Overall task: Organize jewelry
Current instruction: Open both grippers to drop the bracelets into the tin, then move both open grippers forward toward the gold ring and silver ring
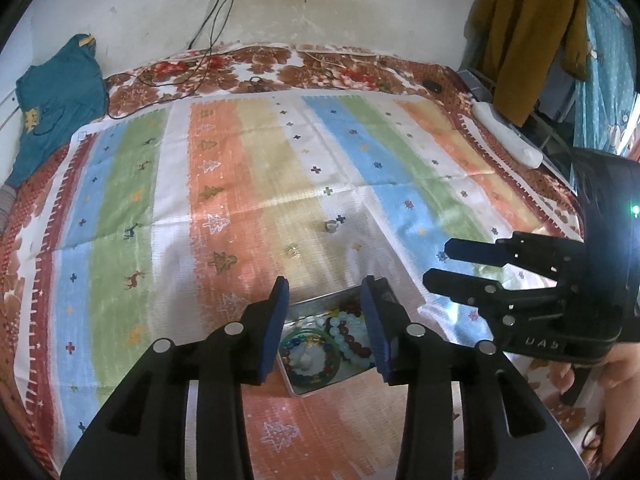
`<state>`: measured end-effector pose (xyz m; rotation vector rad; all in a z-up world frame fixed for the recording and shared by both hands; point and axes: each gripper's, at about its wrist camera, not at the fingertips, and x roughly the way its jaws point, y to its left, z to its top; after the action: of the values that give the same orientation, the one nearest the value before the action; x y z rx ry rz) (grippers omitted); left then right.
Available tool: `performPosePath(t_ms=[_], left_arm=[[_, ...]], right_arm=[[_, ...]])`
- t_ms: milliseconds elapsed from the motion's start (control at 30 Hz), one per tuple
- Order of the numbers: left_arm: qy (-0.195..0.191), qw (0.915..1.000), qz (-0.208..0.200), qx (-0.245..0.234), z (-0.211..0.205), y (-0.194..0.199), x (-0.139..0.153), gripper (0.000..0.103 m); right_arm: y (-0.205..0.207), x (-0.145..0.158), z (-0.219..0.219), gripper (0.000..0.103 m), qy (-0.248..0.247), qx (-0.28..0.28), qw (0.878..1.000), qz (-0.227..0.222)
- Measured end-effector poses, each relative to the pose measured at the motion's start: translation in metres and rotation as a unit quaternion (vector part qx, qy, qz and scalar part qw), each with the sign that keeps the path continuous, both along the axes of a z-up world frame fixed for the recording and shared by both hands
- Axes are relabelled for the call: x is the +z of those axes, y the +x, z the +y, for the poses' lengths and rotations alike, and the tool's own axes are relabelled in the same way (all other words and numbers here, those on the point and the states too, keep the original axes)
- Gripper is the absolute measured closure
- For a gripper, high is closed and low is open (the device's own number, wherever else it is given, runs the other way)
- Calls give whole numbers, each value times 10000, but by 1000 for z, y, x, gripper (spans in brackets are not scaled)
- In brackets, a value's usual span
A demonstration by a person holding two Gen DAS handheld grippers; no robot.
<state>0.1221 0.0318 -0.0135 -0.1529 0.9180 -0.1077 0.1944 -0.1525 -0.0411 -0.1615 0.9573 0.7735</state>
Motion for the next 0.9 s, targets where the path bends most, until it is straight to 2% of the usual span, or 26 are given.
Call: performPosePath(t_ms=[333,667,767,900], left_arm=[[193,9997,175,-22,6,12,-11,54],[338,9986,395,-132,3,36,-26,52],[254,9982,517,-155,3,45,-35,52],[323,9972,636,-221,1,54,-45,52]], right_arm=[[30,-10,-4,47,-120,-97,9998,109],[46,-7,1,38,-37,-95,9999,-63],[51,-10,5,37,-172,18,9998,-128],[60,-16,5,37,-203,93,9997,-79]])
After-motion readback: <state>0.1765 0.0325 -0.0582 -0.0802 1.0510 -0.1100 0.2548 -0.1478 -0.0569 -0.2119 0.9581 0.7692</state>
